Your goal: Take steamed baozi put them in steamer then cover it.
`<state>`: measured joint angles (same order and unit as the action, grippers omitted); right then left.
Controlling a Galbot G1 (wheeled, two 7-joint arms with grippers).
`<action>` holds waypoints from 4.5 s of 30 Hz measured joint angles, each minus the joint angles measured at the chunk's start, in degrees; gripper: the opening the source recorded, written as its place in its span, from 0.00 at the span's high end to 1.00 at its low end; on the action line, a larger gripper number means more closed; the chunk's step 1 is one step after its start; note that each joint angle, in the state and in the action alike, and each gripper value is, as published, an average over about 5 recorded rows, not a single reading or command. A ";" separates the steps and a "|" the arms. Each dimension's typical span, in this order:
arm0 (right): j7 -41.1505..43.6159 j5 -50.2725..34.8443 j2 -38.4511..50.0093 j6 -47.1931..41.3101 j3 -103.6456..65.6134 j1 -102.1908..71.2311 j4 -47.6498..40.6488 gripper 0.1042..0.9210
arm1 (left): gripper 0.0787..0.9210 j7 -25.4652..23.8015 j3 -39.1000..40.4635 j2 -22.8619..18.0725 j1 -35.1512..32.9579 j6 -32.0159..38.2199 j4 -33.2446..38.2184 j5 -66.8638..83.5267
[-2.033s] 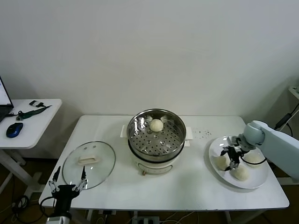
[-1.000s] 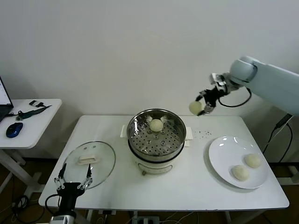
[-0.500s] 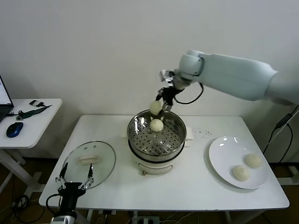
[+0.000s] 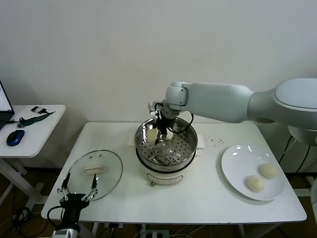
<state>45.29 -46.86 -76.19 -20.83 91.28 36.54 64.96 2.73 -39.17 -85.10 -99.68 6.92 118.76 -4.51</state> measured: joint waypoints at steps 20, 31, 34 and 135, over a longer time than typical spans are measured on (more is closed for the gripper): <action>-0.95 1.42 2.53 -0.53 -1.16 -0.53 2.56 0.12 | 0.12 0.02 0.10 0.19 0.93 -0.49 -0.34 -0.60; 4.71 5.82 13.02 2.52 -1.01 6.78 7.98 0.12 | 0.12 0.07 0.11 0.18 0.18 -0.19 -0.07 -0.63; 6.84 7.68 17.34 3.64 -1.00 8.49 10.25 0.12 | 0.12 0.08 -0.03 0.16 0.02 -0.11 -0.04 -0.62; 21.53 60.02 20.37 54.40 -18.82 2.23 9.64 0.24 | 0.12 1.12 -0.57 -2.42 -3.61 -0.41 0.12 -4.94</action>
<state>66.82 13.15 -55.82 33.57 72.47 38.77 74.60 3.86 -39.75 -87.52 -103.29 6.51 118.89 -9.44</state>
